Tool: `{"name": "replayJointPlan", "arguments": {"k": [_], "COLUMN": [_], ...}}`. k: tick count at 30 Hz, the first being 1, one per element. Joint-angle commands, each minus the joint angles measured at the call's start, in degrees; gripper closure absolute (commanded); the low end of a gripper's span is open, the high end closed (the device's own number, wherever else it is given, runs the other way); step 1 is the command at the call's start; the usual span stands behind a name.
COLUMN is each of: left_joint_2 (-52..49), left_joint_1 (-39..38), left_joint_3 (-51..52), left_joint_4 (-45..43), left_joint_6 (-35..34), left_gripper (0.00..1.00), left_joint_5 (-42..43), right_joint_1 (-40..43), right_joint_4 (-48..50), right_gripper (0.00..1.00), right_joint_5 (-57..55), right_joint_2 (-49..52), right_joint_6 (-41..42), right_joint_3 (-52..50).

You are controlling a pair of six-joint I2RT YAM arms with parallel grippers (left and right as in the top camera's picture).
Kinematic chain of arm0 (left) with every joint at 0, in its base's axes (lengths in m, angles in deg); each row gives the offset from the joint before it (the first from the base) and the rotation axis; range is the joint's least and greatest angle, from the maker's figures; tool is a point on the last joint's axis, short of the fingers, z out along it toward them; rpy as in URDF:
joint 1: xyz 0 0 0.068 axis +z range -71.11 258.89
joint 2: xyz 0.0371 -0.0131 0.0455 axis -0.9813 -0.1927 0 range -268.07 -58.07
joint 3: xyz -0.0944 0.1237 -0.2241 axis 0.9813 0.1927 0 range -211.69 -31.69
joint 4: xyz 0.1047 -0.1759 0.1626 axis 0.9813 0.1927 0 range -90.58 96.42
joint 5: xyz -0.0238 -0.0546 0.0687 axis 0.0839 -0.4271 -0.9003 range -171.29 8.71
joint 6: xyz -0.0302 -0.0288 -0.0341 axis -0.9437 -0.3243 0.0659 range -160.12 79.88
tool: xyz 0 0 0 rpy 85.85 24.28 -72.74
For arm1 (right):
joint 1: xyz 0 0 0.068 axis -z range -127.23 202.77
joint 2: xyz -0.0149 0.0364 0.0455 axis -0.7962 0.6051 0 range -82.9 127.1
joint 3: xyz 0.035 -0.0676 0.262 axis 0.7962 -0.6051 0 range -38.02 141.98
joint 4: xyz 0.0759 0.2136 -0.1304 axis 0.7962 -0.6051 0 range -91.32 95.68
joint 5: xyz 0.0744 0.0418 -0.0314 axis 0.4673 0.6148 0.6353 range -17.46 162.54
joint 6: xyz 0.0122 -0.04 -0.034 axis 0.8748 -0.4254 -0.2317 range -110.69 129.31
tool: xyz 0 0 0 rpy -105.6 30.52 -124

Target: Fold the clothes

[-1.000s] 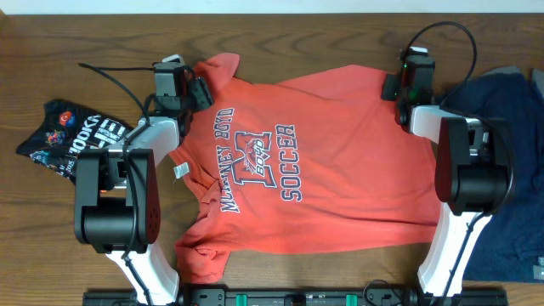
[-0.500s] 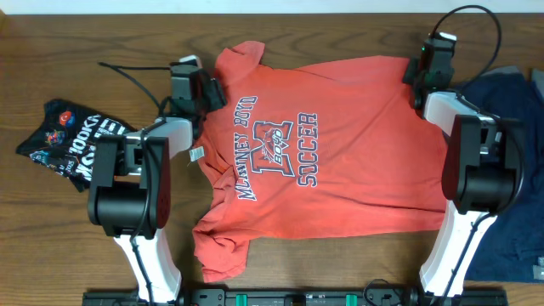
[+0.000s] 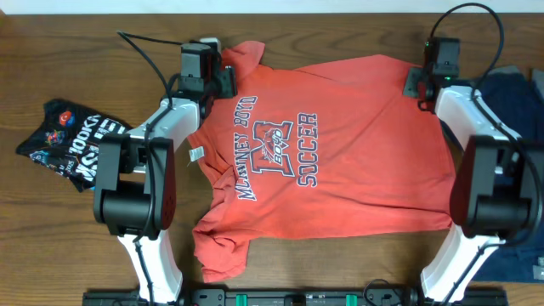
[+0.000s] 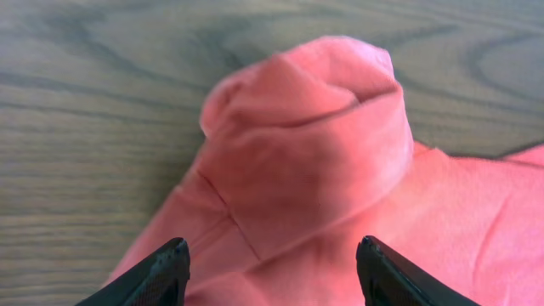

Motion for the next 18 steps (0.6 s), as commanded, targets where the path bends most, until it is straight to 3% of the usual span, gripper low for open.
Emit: {"name": "replayJointPlan", "arguments": {"k": [1,5,12,16,18], "left_joint_2": [-2.8,-6.0,-9.0,-11.2,-11.3], "left_joint_1": [-1.2,-2.3,-3.5,-3.8,-3.7], "left_joint_3": [-0.4,-0.4,-0.4,-0.4,-0.4], "left_joint_4": [-0.3,-4.6,-10.8,-12.7,-13.6], "left_joint_6": [1.2,2.5,2.7,2.7,2.7], "left_gripper": [0.36,0.26,0.27,0.44,0.59], "left_joint_5": [2.6,1.5,-2.9,-8.6,-10.8], "right_joint_1": [-0.9,-1.1,-1.1,-1.4,-1.7], "right_joint_4": [-4.9,-8.9,-9.1,-9.2,-9.3], "right_gripper": [0.56,0.62,0.63,0.70,0.73], "right_joint_5": [6.2,7.4,7.8,8.9,8.8], "right_joint_2": [-0.6,0.0,0.0,0.0,0.0], "right_joint_6": [-0.9,-0.8,-0.8,-0.8,-0.8], "right_joint_3": [0.6,0.6,0.5,0.5,0.5]}}
